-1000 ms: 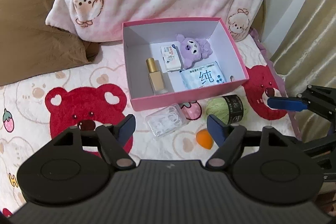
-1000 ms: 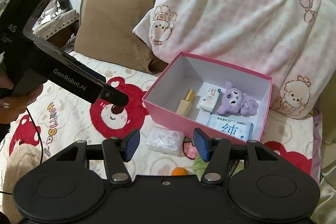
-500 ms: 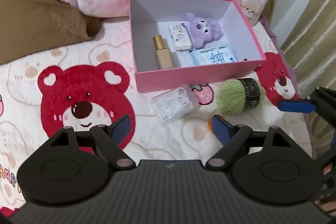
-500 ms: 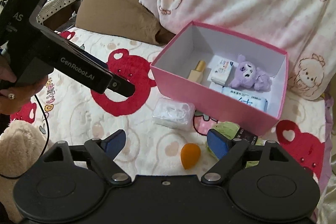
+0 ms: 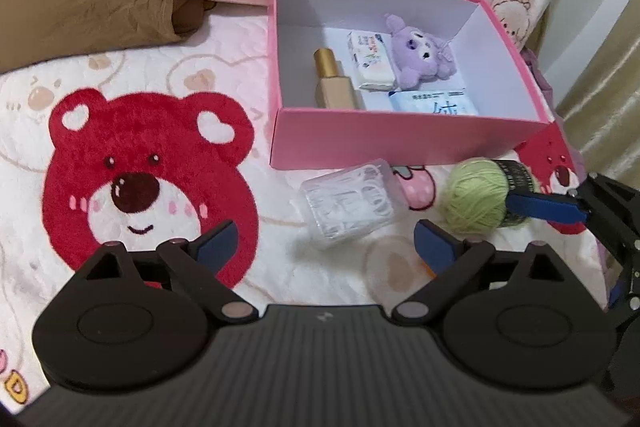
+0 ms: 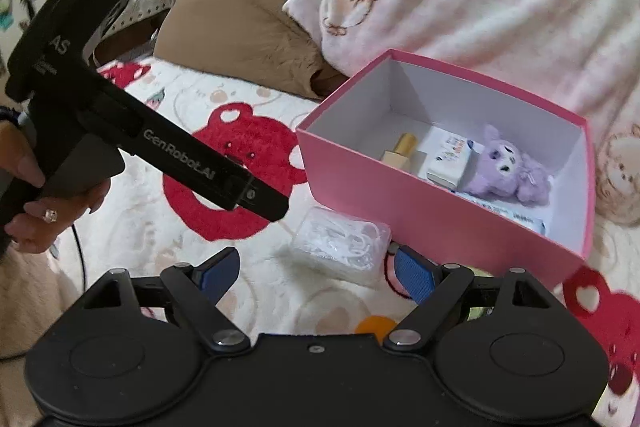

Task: Organize objects
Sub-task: 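Lower the left gripper onto the clear hair-tie box and close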

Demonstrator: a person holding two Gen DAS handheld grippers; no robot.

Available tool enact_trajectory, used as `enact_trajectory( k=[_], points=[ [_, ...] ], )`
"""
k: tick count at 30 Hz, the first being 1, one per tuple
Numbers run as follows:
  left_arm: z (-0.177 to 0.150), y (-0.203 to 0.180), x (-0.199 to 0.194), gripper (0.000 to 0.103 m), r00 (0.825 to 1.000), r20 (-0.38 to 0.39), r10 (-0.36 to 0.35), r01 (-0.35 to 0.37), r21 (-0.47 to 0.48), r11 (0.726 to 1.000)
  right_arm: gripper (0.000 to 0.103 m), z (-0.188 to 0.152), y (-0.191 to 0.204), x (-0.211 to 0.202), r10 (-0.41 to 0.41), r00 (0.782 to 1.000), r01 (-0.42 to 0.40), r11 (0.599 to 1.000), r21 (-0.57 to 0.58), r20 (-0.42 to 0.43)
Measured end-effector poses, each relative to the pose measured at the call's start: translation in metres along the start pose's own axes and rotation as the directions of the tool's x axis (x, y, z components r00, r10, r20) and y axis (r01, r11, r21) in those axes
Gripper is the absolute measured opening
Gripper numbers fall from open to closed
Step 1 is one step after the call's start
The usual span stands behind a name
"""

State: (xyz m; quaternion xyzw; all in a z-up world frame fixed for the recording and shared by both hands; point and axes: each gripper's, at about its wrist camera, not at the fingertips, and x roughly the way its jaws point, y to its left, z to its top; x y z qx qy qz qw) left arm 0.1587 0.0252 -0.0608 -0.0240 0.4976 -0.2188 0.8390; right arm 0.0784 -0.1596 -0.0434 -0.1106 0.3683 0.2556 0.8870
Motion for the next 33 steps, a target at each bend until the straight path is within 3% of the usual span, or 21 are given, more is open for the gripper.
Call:
enact_trajectory(
  k=[5,15,20,26,30,33],
  points=[
    [-0.008,0.014,0.022,0.096,1.0,0.022,-0.003,0.004,-0.03,1.0,0.088,-0.004,0.004,0.029,-0.024,1.0,0.024,0.997,-0.072,-0.005],
    [-0.012,0.022,0.058,0.093,0.998,0.056,-0.029,0.032,-0.067,0.997,0.088,-0.013,-0.001,0.09,-0.074,0.992,0.068,0.996,-0.062,-0.099],
    [-0.008,0.033,0.077,0.091,0.996,0.046,-0.076,0.081,-0.121,0.989,0.088,-0.019,-0.007,0.107,-0.089,0.986,0.084,0.996,-0.041,-0.138],
    [-0.007,0.035,0.094,0.069,0.989,0.027,-0.148,0.151,-0.145,0.978,0.088,-0.019,-0.01,0.116,-0.066,0.985,0.065,0.998,-0.015,-0.16],
    [-0.009,0.034,0.098,0.057,0.978,0.038,-0.206,0.209,-0.159,0.965,0.093,-0.019,-0.01,0.12,-0.042,0.984,0.043,0.999,0.005,-0.171],
    [-0.008,0.035,0.101,0.057,0.975,0.034,-0.222,0.224,-0.165,0.961,0.096,-0.019,-0.01,0.122,-0.037,0.983,0.041,0.999,0.019,-0.178]
  ],
)
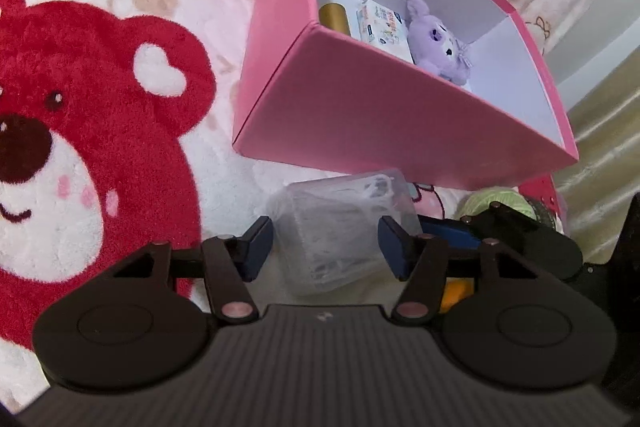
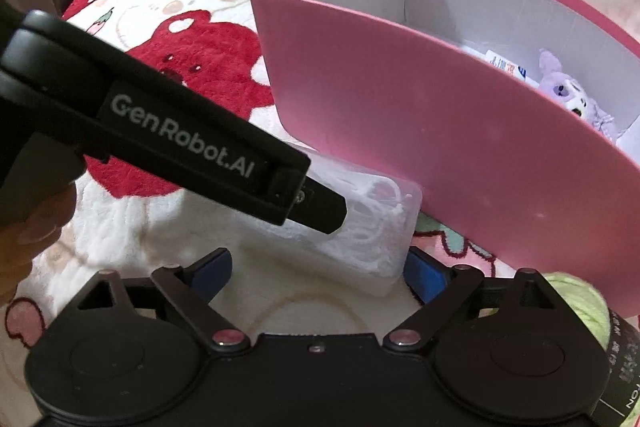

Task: Organize objects
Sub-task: 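Lower the left gripper onto the clear hair-tie box and close, then carry the clear hair-tie box with the left gripper into the pink box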

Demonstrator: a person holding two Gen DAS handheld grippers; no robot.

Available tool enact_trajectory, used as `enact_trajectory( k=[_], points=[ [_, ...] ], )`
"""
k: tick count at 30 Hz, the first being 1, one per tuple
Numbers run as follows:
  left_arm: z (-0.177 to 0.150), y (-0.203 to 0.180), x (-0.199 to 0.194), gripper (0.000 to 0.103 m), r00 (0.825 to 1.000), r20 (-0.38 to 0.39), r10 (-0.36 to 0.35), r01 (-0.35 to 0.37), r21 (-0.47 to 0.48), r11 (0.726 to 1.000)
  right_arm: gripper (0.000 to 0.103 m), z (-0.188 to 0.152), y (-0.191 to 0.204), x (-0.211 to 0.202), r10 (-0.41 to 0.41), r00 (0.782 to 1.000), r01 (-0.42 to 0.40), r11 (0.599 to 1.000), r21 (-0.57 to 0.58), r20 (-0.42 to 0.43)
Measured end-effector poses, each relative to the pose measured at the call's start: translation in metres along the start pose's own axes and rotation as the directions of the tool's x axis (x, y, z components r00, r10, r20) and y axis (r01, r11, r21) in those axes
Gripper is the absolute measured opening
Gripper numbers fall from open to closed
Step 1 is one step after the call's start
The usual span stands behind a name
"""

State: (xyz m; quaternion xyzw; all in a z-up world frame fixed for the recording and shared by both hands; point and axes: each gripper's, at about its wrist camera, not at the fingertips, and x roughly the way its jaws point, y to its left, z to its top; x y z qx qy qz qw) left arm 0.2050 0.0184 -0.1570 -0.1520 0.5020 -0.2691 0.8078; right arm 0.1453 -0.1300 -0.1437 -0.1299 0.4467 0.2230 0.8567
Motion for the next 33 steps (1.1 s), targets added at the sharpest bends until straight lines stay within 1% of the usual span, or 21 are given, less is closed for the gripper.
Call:
enact_trajectory(
  k=[2,5,8,12,14,16,17,18,21,24,26,33],
  points=[
    [0.0,0.0,0.0,0.056,1.0,-0.001,-0.004,0.004,-0.004,1.0,0.1,0.001,0.001,0.003,0.002,1.0,-0.002,1.0,0.006,-0.007],
    [0.001,0.001,0.002,0.056,1.0,-0.011,-0.013,0.013,-0.018,1.0,0.101,0.001,0.003,0.007,-0.009,1.0,0.009,1.0,0.023,-0.012],
    [0.0,-0.001,0.002,0.057,1.0,-0.019,-0.008,0.007,-0.009,1.0,0.1,0.0,0.003,0.007,-0.024,1.0,0.025,0.999,0.044,-0.019],
    [0.0,-0.003,0.002,0.057,1.0,-0.018,-0.009,0.009,-0.024,1.0,0.1,0.0,0.004,0.005,-0.058,0.998,0.061,0.996,0.059,-0.036],
    [0.0,-0.001,0.001,0.055,1.0,-0.017,-0.011,0.01,-0.028,1.0,0.099,-0.001,0.004,0.002,-0.073,0.996,0.076,0.994,0.075,-0.043],
    [0.0,-0.002,0.0,0.053,1.0,-0.017,-0.02,0.02,-0.035,0.999,0.099,-0.002,0.005,-0.004,-0.062,0.997,0.066,0.993,0.096,-0.039],
    [0.0,-0.003,0.0,0.052,1.0,-0.014,-0.02,0.02,-0.035,0.999,0.096,-0.003,0.007,-0.007,-0.046,0.998,0.049,0.994,0.094,-0.032],
    [0.0,-0.003,-0.001,0.051,1.0,-0.011,-0.02,0.019,-0.039,0.999,0.096,-0.004,0.01,-0.01,-0.043,0.999,0.045,0.995,0.084,-0.027],
    [0.0,-0.004,-0.007,0.047,1.0,-0.006,-0.019,0.019,-0.031,0.999,0.088,-0.008,0.016,-0.012,-0.097,0.995,0.099,0.994,0.047,-0.028],
    [-0.004,-0.002,-0.015,0.046,1.0,-0.001,-0.01,0.01,-0.021,1.0,0.08,-0.012,0.016,-0.021,-0.094,0.995,0.094,0.995,0.045,-0.016],
    [-0.006,-0.002,-0.019,0.046,1.0,0.004,0.005,-0.005,0.01,1.0,0.075,-0.016,0.018,-0.028,-0.084,0.996,0.084,0.995,0.047,-0.006],
    [-0.016,-0.018,-0.046,0.046,0.999,-0.004,0.033,-0.032,0.083,0.996,0.075,-0.031,0.035,-0.063,-0.059,0.997,0.059,0.998,0.008,0.043]
  ],
)
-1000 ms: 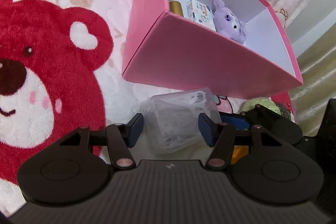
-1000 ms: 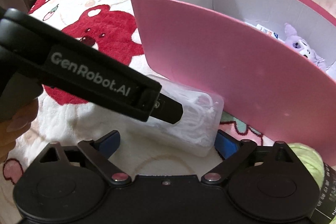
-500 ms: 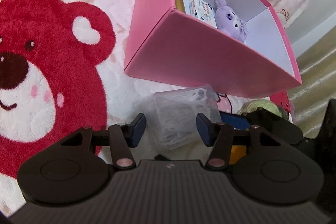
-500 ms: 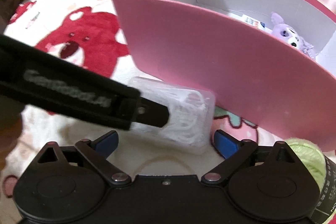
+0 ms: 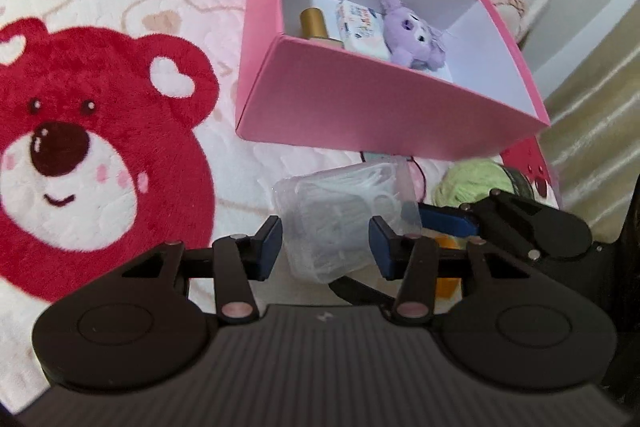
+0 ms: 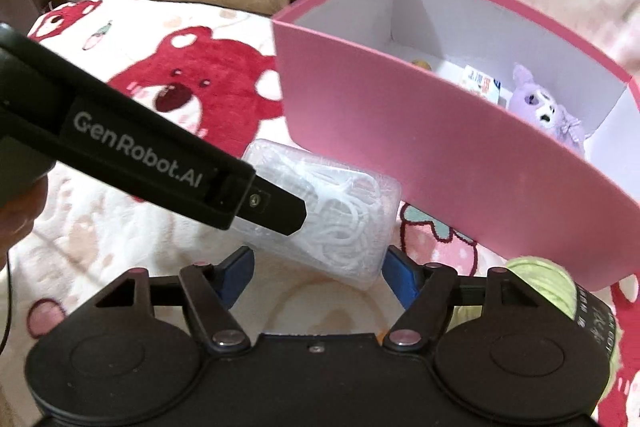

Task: Organize objects
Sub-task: 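Carry the clear hair-tie box with the left gripper into the pink box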

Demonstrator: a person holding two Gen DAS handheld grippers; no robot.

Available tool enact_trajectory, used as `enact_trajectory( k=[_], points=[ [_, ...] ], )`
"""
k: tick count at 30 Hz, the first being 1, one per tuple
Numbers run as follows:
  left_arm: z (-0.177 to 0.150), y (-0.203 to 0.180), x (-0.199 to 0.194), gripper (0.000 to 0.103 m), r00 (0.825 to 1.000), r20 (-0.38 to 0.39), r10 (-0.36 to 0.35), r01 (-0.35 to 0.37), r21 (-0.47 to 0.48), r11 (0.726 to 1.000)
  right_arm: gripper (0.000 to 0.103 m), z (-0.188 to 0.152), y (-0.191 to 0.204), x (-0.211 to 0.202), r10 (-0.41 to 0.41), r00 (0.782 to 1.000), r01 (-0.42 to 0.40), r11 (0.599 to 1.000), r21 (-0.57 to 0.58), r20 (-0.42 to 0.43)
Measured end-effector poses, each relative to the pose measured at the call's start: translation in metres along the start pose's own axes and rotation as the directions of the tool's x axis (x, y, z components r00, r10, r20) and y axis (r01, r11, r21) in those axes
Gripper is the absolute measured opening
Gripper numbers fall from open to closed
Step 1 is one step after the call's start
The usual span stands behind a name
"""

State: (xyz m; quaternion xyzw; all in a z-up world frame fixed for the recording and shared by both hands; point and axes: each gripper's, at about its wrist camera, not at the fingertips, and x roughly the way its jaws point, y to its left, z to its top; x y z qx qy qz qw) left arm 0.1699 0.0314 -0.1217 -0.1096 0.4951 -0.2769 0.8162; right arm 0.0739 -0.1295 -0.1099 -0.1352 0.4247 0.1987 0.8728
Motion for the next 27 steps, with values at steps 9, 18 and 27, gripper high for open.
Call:
enact_trajectory(
  k=[9,18,27],
  points=[
    [-0.007,-0.033,-0.041,0.046,1.0,0.016,0.013,-0.014,0.059,0.998,0.077,0.018,0.014,-0.045,0.018,0.998,-0.018,1.0,-0.009,0.055],
    [0.001,-0.078,-0.08,0.046,0.998,0.061,-0.013,0.005,0.121,0.993,0.077,0.029,0.004,-0.08,-0.025,0.993,0.029,0.999,-0.037,0.118],
    [0.043,-0.12,-0.087,0.046,0.999,0.052,-0.014,0.004,0.178,0.984,0.077,0.054,-0.03,-0.106,-0.065,0.991,0.065,0.998,0.002,0.118]
  ],
)
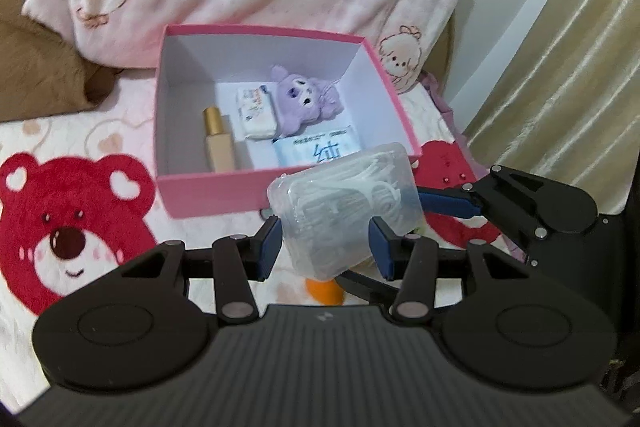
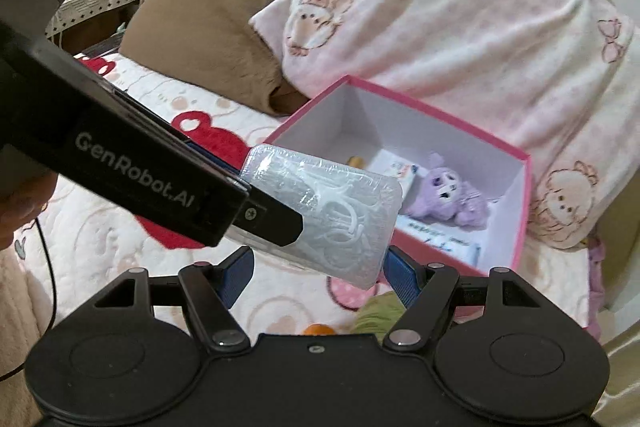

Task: Organize objects
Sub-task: 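Carry the clear hair-tie box with the left gripper into the pink box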

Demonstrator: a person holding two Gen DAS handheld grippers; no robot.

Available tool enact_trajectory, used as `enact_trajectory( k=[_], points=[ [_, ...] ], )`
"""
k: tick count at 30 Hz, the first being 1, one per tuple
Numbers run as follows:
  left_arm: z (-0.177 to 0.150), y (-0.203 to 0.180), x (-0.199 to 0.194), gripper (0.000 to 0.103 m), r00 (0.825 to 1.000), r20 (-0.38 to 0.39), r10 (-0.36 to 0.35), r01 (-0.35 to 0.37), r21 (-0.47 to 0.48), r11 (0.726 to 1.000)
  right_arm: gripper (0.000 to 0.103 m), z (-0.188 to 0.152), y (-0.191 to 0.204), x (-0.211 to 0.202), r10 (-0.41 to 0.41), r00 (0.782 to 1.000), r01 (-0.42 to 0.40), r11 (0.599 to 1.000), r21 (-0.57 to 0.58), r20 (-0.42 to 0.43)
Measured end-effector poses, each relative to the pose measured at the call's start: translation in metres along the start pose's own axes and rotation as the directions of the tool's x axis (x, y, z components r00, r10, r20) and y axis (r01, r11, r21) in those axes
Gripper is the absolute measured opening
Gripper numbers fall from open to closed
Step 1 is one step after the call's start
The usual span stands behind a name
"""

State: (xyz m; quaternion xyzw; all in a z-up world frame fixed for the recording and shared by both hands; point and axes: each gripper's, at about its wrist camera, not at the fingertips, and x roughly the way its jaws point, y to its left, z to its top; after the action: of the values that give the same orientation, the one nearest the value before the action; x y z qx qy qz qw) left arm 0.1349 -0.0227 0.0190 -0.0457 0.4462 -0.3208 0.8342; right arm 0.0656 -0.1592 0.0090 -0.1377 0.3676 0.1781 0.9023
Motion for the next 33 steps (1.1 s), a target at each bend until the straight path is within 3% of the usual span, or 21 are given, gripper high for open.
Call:
enact_trajectory(
  k=[5,10,15,20,26,33],
  points=[
    [0.026,-0.008,0.014,0.047,1.0,-0.005,-0.016,0.016,-0.006,1.0,0.077,0.019,-0.024,0.001,-0.011,0.999,0.013,0.999,0.033,-0.043],
    [0.047,-0.005,0.046,0.047,0.998,-0.041,-0.051,0.048,-0.057,0.997,0.077,0.027,-0.052,0.013,-0.034,0.999,0.035,0.999,0.039,-0.026],
    [0.065,0.007,0.083,0.047,0.995,-0.027,-0.096,0.093,-0.102,0.99,0.076,0.035,-0.085,0.038,-0.026,0.999,0.03,0.994,0.105,-0.047],
    [0.079,0.015,0.112,0.047,0.995,-0.05,-0.084,0.077,-0.125,0.989,0.073,0.041,-0.107,0.071,-0.001,0.994,0.018,0.988,0.155,-0.108],
    [0.088,0.035,0.146,0.049,0.992,-0.087,-0.093,0.074,-0.2,0.977,0.059,0.04,-0.13,0.102,0.058,0.984,-0.018,0.974,0.226,-0.171],
    [0.086,0.045,0.182,0.05,0.984,-0.143,-0.103,0.062,-0.266,0.962,0.046,0.034,-0.144,0.132,0.067,0.957,0.012,0.963,0.27,-0.282]
  ],
)
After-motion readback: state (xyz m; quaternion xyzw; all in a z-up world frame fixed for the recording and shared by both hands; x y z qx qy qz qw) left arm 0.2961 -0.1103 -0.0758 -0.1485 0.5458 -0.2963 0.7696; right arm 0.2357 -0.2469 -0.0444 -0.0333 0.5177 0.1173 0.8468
